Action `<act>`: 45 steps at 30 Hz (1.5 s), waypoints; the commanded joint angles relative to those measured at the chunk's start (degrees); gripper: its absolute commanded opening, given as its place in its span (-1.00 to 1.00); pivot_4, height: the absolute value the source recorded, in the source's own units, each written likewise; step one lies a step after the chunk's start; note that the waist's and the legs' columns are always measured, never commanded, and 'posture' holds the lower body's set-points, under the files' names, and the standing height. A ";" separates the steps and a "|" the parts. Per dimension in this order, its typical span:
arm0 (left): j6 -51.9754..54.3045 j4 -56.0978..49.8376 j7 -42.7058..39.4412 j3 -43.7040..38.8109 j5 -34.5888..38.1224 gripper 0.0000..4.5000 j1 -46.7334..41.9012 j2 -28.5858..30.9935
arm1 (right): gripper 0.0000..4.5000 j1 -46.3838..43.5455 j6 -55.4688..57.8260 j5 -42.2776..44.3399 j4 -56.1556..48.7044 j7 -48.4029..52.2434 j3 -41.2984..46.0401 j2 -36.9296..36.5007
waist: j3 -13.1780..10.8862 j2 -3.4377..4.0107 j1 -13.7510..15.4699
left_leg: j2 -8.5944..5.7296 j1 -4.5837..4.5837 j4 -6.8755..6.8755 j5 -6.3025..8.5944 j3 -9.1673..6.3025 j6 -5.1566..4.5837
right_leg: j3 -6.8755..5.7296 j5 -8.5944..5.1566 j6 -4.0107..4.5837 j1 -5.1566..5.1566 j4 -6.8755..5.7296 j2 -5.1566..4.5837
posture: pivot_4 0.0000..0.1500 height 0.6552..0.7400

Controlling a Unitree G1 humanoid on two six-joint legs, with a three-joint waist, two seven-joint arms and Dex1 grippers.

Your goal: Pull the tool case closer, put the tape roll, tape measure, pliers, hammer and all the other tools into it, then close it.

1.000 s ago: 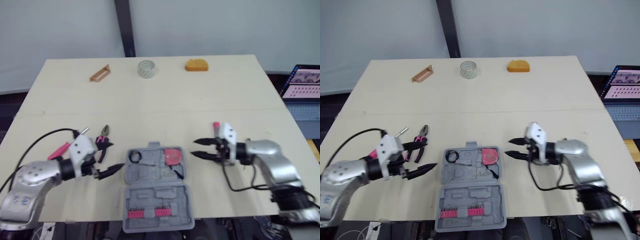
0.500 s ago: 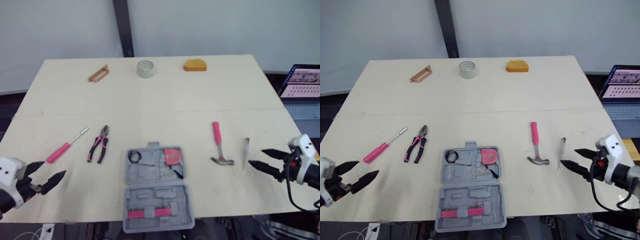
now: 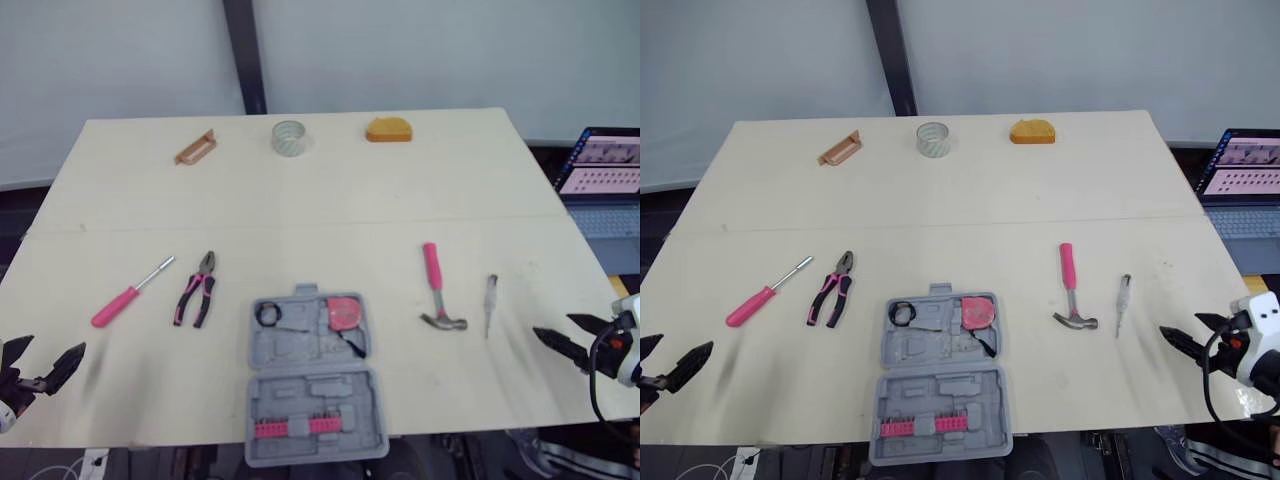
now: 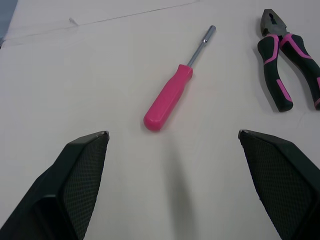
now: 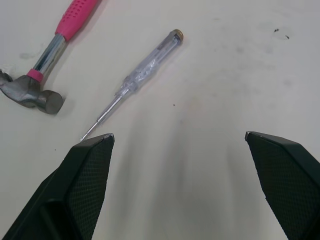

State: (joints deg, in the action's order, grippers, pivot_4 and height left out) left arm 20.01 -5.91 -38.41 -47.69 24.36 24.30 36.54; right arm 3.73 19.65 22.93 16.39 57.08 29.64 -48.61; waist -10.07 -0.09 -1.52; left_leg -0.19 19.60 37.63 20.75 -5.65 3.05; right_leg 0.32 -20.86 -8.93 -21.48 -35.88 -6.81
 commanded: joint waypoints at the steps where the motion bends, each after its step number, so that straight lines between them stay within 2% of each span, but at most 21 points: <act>1: -0.56 -1.01 0.10 -1.22 0.53 1.00 1.18 0.08 | 0.98 -0.01 -0.73 1.31 -1.74 1.73 0.47 -1.03 | 0.00 0.00 0.04 | 0.00 0.00 0.00 0.00 0.00 0.00 | 0.00 0.00 0.00 0.00 0.01 0.00 | 1.00 1.00; 6: 2.01 -5.80 1.73 1.64 2.80 1.00 -0.63 -1.65 | 0.98 0.53 5.12 5.24 -13.21 2.95 -1.06 -0.81 | -0.01 0.02 0.11 | 0.00 0.00 0.02 0.00 0.00 0.01 | 0.01 0.00 -0.01 0.01 -0.01 -0.01 | 1.00 1.00; 10: 4.82 -11.28 6.79 8.54 2.88 1.00 -5.21 -5.67 | 0.98 -1.58 8.57 8.69 -24.01 6.00 -6.77 -1.15 | -0.01 0.02 0.38 | 0.00 0.02 0.08 0.00 -0.04 0.02 | 0.00 0.02 -0.04 0.03 -0.03 -0.01 | 1.00 1.00; 16: 7.72 -11.27 15.35 19.29 -2.80 1.00 -14.15 -8.31 | 0.98 -14.11 14.37 11.95 -36.35 4.71 -19.56 0.41 | -0.01 0.02 0.64 | 0.04 0.05 0.19 0.01 -0.08 0.05 | -0.03 0.04 -0.06 -0.01 -0.08 0.05 | 1.00 1.00; 20: 9.73 -10.32 18.13 24.04 -5.20 1.00 -18.89 -8.63 | 0.98 -22.92 16.61 11.66 -38.21 3.34 -26.12 2.87 | -0.01 0.01 1.26 | 0.04 0.10 0.24 0.01 -0.11 0.07 | -0.06 0.05 -0.06 -0.05 -0.07 0.06 | 1.00 1.00; 28: 17.66 -10.22 24.45 29.42 -6.50 1.00 -26.24 -11.50 | 0.98 -33.56 18.71 11.20 -37.91 2.53 -31.99 6.39 | -0.01 0.00 1.59 | -0.01 0.61 0.60 0.00 -0.31 0.10 | -0.22 0.20 -0.11 -0.38 -0.11 0.04 | 1.00 1.00; 45: 19.83 3.44 29.36 34.54 -11.55 1.00 -35.43 -14.52 | 0.98 -36.70 21.99 13.31 -39.37 2.66 -32.19 6.18 | -0.01 -0.01 1.47 | -0.03 0.67 0.59 -0.01 -0.21 0.11 | -0.21 0.23 -0.12 -0.53 -0.18 0.04 | 1.00 1.00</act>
State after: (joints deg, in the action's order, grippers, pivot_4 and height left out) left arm 40.06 -3.33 -9.31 -13.65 13.37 -10.90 22.41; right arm -32.31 41.58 34.88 -20.55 59.72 -3.77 -42.01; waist -10.07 -0.09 -0.05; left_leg -0.22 20.27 38.23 20.74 -5.86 3.16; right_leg 0.10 -20.64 -9.05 -22.01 -36.05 -6.77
